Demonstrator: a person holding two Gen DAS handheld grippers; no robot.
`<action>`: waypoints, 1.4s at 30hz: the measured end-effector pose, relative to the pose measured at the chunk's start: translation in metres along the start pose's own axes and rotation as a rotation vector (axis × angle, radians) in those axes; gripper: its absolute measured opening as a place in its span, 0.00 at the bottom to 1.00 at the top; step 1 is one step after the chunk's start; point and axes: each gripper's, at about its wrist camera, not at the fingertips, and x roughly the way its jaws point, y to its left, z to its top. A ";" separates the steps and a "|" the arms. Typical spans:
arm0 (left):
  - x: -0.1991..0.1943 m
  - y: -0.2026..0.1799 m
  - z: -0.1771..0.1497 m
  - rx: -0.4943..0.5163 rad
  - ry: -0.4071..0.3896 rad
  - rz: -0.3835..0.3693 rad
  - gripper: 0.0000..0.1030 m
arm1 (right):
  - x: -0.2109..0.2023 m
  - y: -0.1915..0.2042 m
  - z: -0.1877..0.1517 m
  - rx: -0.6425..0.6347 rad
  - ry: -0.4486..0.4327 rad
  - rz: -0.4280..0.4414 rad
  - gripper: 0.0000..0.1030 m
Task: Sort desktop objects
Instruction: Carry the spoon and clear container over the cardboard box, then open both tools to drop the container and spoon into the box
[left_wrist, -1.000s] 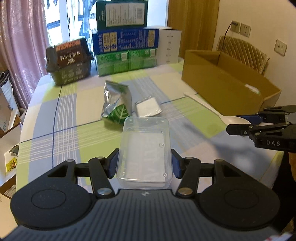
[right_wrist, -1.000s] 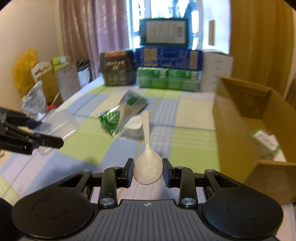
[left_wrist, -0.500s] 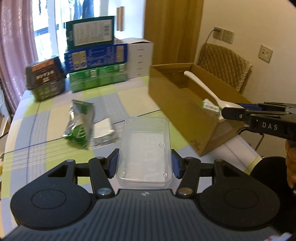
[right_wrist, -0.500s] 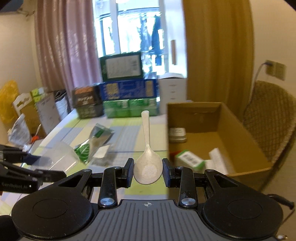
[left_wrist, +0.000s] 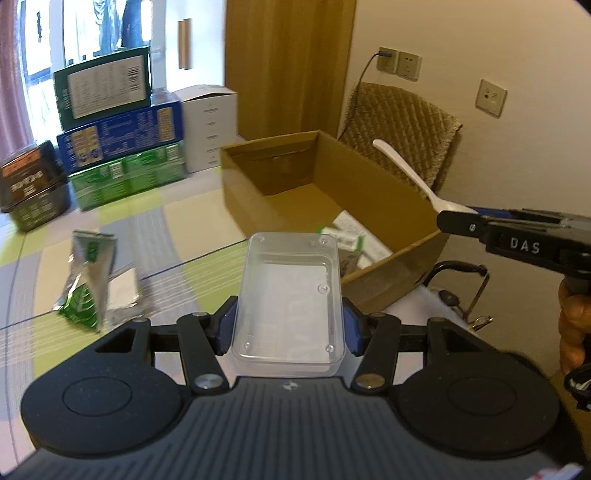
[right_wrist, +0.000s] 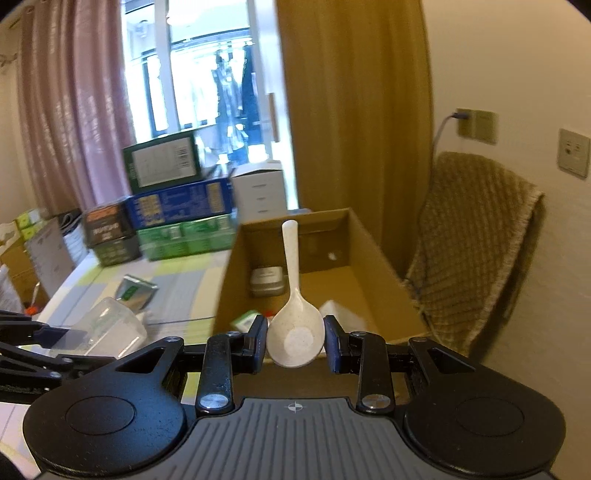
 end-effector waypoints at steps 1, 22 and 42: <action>0.003 -0.004 0.004 0.004 -0.001 -0.005 0.49 | 0.002 -0.005 0.002 0.002 0.000 -0.005 0.28; 0.118 -0.026 0.098 -0.021 -0.003 -0.070 0.49 | 0.104 -0.054 0.040 0.042 0.084 0.017 0.28; 0.136 -0.004 0.102 -0.044 -0.026 -0.034 0.56 | 0.140 -0.052 0.039 0.036 0.136 0.020 0.29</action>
